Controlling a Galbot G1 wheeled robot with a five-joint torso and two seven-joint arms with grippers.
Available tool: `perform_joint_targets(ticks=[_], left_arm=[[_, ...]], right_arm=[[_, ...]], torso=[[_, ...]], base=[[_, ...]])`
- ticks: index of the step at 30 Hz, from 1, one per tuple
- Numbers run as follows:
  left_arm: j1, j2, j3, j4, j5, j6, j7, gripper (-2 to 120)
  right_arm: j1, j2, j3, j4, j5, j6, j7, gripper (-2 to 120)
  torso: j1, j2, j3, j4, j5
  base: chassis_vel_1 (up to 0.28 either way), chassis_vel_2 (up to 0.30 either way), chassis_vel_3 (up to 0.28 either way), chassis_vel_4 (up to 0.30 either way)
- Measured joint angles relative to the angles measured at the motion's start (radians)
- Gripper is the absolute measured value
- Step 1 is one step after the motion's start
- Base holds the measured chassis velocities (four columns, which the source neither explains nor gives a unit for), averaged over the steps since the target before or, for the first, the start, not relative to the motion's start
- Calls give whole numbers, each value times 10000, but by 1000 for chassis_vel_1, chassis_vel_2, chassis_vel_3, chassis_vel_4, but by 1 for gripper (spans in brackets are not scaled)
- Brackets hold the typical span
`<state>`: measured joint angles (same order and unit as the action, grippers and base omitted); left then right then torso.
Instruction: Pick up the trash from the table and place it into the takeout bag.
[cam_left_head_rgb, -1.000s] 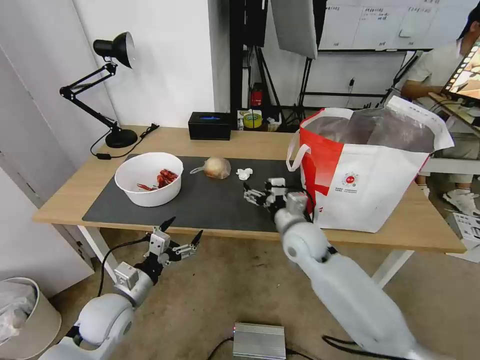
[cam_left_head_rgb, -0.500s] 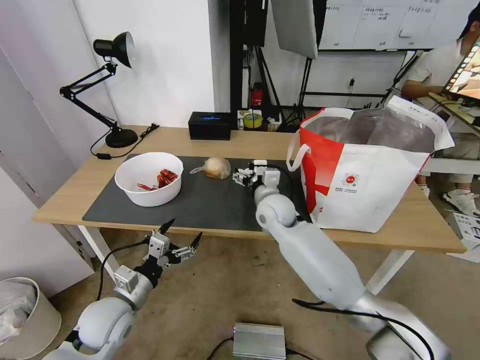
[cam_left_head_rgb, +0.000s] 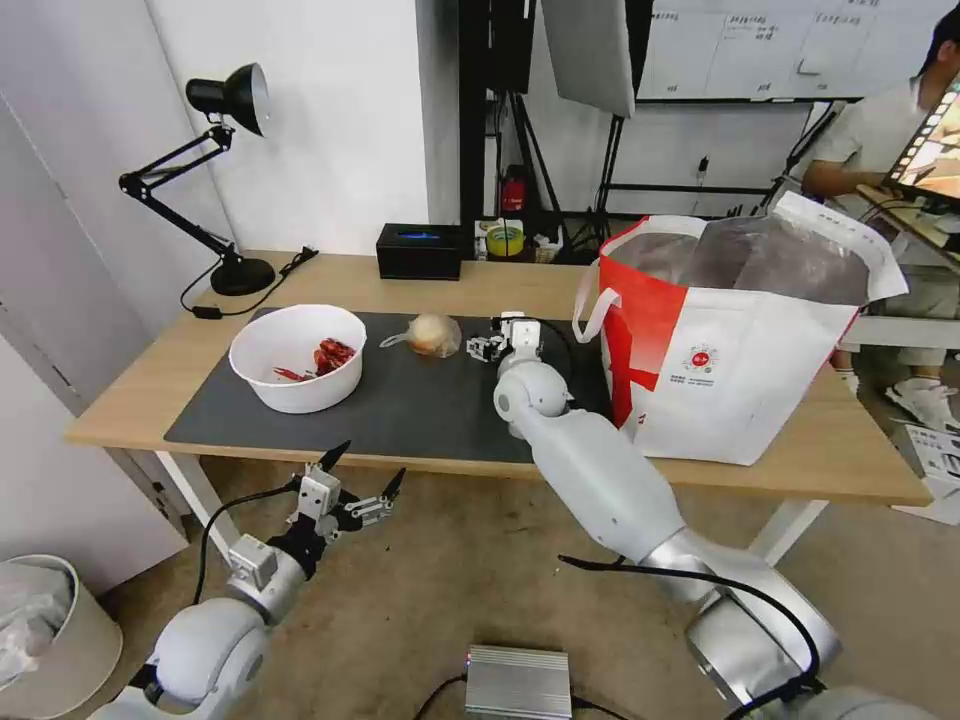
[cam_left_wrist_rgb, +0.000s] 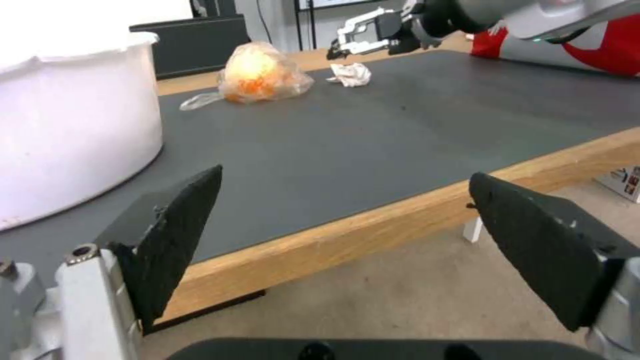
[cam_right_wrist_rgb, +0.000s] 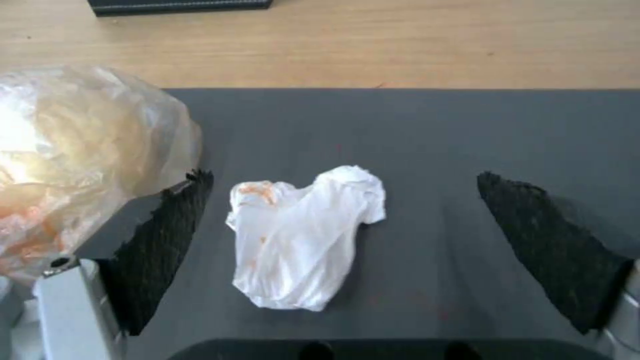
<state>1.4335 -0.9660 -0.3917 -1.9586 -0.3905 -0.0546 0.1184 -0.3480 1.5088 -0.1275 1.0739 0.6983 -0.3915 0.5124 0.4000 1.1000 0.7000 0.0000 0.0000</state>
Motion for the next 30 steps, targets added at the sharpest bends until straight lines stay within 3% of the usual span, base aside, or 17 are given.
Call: perform_joint_targets(ticks=[30], left_arm=[[157,-101,-22,-9,129,-101,2,100]], right_arm=[[500,548,251,-1390,-536,-293,-510,100]], torso=[[0,0,0,0,0]], base=[[0,0,0,0]])
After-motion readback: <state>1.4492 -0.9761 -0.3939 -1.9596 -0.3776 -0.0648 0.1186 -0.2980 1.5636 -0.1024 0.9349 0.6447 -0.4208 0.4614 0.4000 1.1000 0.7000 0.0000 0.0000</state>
